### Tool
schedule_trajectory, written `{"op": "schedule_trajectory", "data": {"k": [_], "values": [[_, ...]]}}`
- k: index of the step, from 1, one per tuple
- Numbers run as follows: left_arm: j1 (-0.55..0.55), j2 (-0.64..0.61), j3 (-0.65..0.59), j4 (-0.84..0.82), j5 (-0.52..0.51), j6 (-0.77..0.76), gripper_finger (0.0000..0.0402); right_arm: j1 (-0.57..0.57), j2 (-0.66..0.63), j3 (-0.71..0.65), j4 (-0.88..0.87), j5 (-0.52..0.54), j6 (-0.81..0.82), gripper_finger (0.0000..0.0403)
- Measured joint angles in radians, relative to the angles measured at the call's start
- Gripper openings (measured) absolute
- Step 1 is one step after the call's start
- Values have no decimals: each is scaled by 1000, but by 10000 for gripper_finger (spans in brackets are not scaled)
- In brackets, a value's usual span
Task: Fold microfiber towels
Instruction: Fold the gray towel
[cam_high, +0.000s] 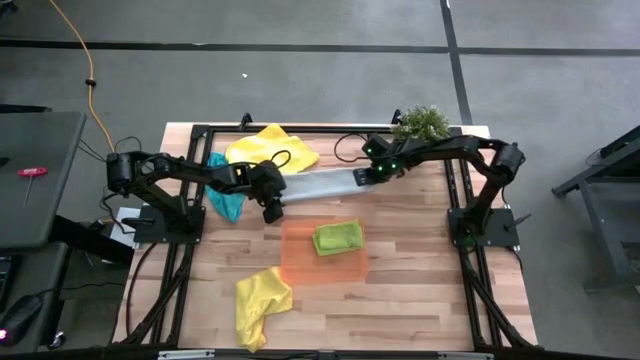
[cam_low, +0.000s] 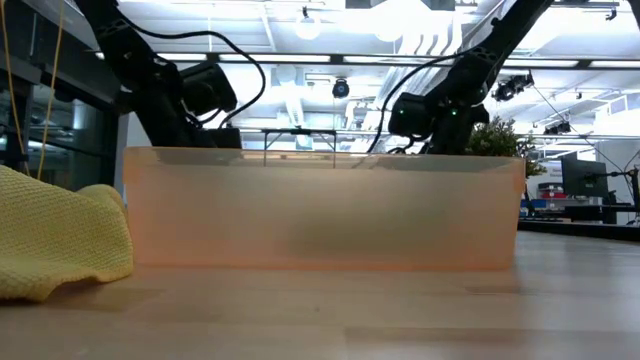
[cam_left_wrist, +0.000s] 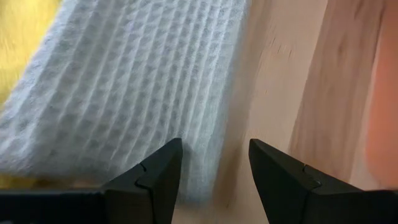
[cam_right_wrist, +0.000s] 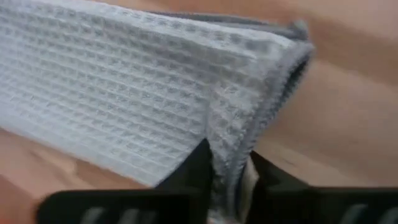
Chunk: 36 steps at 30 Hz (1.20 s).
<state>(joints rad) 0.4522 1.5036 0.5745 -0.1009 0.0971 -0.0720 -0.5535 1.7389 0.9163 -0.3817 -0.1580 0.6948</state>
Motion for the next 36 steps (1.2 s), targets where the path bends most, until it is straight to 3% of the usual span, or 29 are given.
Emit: {"op": "schedule_trajectory", "data": {"k": [2,7,12,19,25,29,36], "values": [[0,0,22,-15,0,9,177,-5,-24,-1,-32,22,-23,13],[0,0,106,-39,-2,52,177,-1,-64,-1,-186,51,-75,23],[0,0,191,-58,-4,112,177,2,-112,-1,-344,96,-143,5],[-1,1,215,-64,-53,146,177,-6,-258,-1,-474,138,-220,3],[-1,36,186,-61,-156,133,177,8,-355,1,-461,95,-116,2],[-1,87,184,-30,-152,128,177,49,-354,1,-441,94,-65,1],[-22,211,184,60,-117,82,177,140,-313,1,-221,72,56,1]]}}
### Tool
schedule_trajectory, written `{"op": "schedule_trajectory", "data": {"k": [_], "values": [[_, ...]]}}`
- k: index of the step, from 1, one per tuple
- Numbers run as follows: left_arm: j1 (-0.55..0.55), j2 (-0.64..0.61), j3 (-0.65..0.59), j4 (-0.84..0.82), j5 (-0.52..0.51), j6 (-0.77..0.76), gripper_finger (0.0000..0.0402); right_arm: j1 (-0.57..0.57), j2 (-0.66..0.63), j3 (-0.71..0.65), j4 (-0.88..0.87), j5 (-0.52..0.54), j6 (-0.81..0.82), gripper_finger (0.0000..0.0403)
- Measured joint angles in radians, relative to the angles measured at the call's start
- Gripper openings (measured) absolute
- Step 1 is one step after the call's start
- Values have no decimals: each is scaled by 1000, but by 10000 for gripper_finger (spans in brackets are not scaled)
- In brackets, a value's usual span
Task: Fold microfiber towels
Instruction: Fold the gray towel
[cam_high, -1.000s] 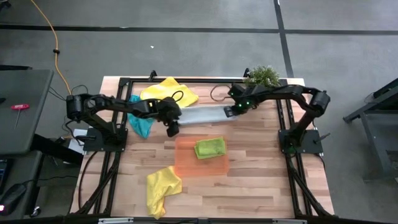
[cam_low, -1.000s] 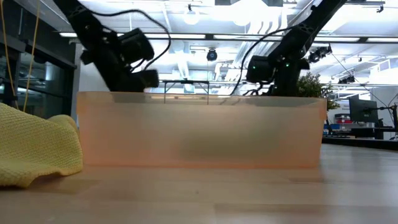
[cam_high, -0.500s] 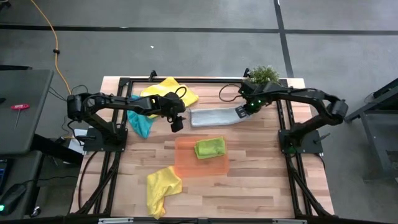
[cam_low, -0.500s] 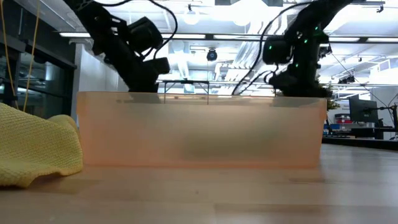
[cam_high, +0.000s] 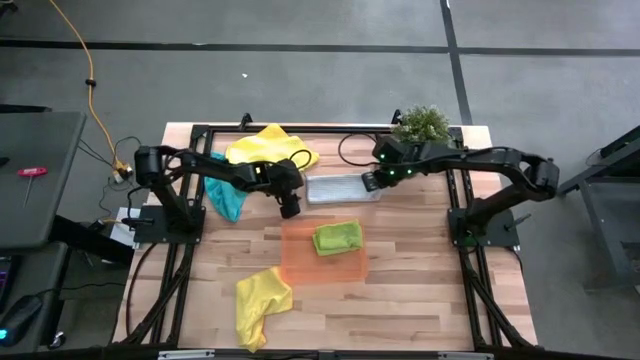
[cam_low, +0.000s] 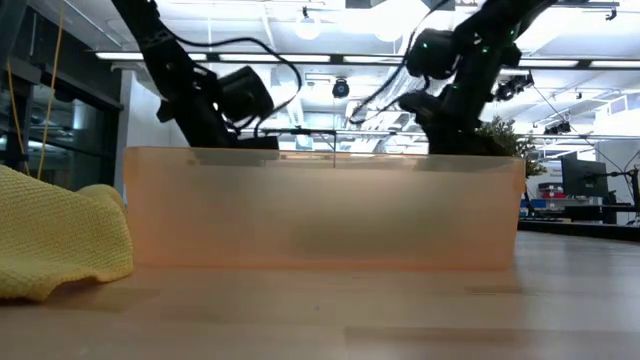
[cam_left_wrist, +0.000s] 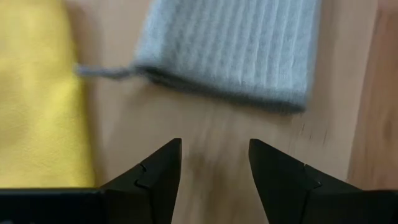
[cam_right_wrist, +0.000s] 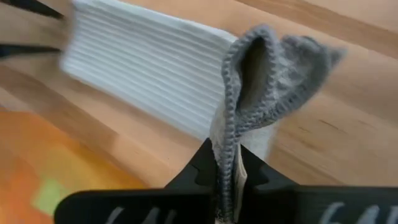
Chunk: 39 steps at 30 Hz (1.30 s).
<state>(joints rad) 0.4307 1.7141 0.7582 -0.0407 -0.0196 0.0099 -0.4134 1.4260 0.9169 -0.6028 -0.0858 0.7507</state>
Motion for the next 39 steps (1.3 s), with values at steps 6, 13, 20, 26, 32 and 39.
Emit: {"op": "schedule_trajectory", "data": {"k": [6,13,20,26,32,39], "values": [[-18,30,2,16,-7,-48,177,51,64,0,154,-1,92,1],[-22,30,1,43,-19,-43,177,94,187,1,418,-9,171,1],[-22,31,1,49,-16,4,177,112,288,1,615,-25,264,1],[-22,32,1,52,-15,20,177,114,341,1,681,-62,289,0],[-22,33,0,61,-16,20,177,114,364,1,721,-92,289,0],[-22,33,0,63,-16,20,177,114,364,1,746,-92,285,16]]}}
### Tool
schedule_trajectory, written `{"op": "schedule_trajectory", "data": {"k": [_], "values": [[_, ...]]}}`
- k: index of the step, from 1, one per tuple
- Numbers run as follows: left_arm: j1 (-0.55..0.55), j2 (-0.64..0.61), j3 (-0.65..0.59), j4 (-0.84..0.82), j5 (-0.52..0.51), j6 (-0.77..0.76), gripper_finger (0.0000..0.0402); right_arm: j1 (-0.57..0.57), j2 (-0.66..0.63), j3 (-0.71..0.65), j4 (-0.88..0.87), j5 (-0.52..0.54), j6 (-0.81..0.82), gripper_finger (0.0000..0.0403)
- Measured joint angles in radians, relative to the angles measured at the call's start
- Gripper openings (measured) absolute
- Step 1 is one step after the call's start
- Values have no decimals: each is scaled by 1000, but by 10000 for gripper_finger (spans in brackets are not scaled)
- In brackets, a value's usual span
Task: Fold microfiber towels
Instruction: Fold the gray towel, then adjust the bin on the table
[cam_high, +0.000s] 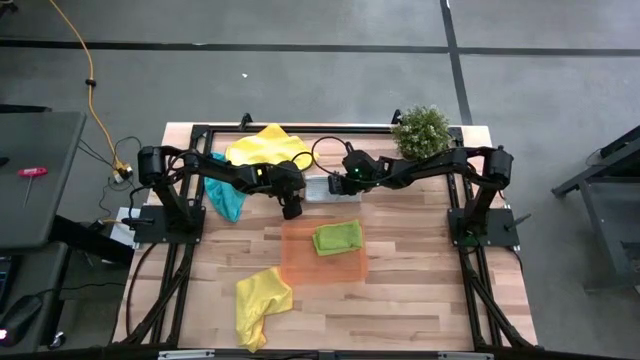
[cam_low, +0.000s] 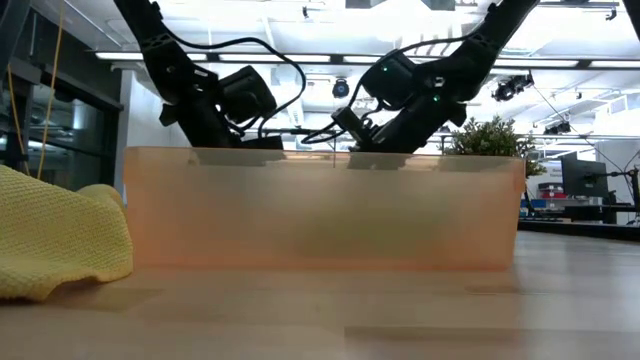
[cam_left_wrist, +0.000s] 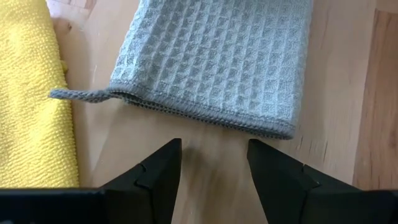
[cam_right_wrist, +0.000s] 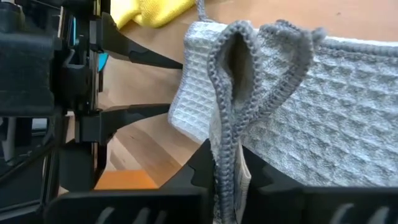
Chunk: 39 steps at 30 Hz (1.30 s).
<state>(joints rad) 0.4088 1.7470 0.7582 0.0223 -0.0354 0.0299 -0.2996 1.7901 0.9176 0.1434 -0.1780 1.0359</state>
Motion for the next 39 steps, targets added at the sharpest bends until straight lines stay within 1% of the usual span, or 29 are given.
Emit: {"op": "schedule_trajectory", "data": {"k": [5,14,17,20,22,24,26,28,31,33,35,37,39], "values": [[0,0,0,0,0,0,177,0,0,0,32,-14,-11,52],[0,0,0,4,-2,0,177,2,0,0,76,-33,-20,159],[0,0,0,7,-2,-1,177,2,0,0,146,-33,-20,189],[0,0,0,7,-2,0,177,-3,0,0,214,-33,-24,208],[4,-4,10,-21,3,0,177,-16,-10,0,226,-49,-46,215],[17,-25,23,-89,23,5,177,-35,-32,0,204,-62,-85,217],[30,-51,39,-126,56,13,177,-52,-68,0,132,-61,-141,215],[47,-103,41,-149,100,24,177,-67,-111,0,51,-49,-199,213],[61,-180,39,-149,191,32,177,-80,-180,1,-61,-33,-283,209],[52,-220,38,-123,245,37,177,-81,-226,1,-137,-31,-336,207],[23,-231,40,-97,243,95,177,-80,-268,1,-199,-31,-385,206],[-15,-217,39,-74,186,192,177,-80,-304,1,-261,-29,-426,206],[-60,-188,42,-57,118,330,177,-80,-331,1,-316,-20,-452,206]]}}
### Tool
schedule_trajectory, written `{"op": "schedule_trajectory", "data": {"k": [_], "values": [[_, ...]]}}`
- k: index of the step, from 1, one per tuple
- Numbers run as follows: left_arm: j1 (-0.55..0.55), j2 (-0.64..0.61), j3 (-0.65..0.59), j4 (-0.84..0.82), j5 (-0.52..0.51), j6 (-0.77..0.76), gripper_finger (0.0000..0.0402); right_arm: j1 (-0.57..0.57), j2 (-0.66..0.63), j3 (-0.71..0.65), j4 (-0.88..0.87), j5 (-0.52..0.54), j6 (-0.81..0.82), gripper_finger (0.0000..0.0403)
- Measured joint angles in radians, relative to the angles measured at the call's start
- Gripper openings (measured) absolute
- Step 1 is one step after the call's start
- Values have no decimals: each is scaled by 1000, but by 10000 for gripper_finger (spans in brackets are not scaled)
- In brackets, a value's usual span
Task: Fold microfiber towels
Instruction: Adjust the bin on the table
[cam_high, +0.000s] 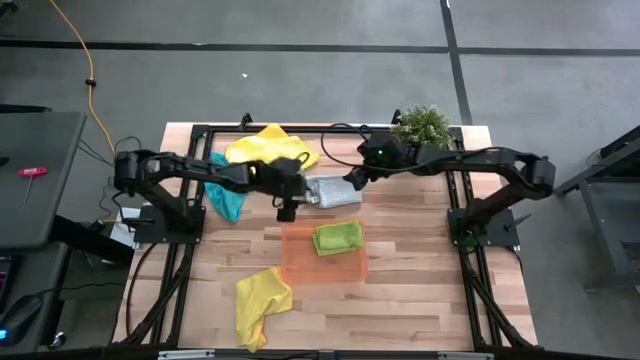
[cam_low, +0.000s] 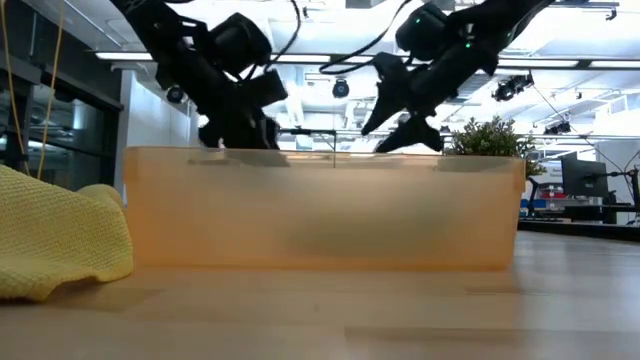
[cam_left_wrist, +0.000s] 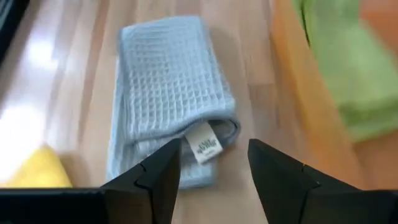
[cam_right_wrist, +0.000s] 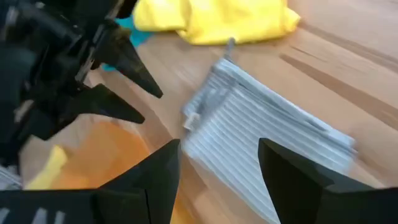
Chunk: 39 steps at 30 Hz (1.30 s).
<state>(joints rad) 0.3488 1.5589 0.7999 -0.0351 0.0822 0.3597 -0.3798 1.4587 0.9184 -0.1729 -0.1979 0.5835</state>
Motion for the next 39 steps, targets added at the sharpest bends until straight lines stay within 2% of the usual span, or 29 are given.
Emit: {"op": "schedule_trajectory", "data": {"k": [4,9,11,16,19,25,32,36,39], "values": [[-76,75,8,56,-162,200,177,0,-32,0,-65,34,-8,206],[-115,132,17,164,-194,390,177,0,-33,0,-81,37,-6,206],[-124,143,13,199,-242,438,177,0,-33,0,-84,39,-8,206],[-129,140,10,200,-278,545,177,0,-32,0,-90,39,3,206],[-130,126,8,185,-327,497,177,0,-32,0,-90,39,10,206],[-134,91,10,189,-340,383,177,0,-32,0,-90,39,19,206],[-121,19,8,129,-385,357,177,-2,-32,0,-93,34,-3,206],[-57,-111,9,-31,-344,288,177,-2,-32,0,-103,28,-8,206],[16,-231,9,-199,-233,182,177,-2,-32,0,-105,28,-16,206]]}}
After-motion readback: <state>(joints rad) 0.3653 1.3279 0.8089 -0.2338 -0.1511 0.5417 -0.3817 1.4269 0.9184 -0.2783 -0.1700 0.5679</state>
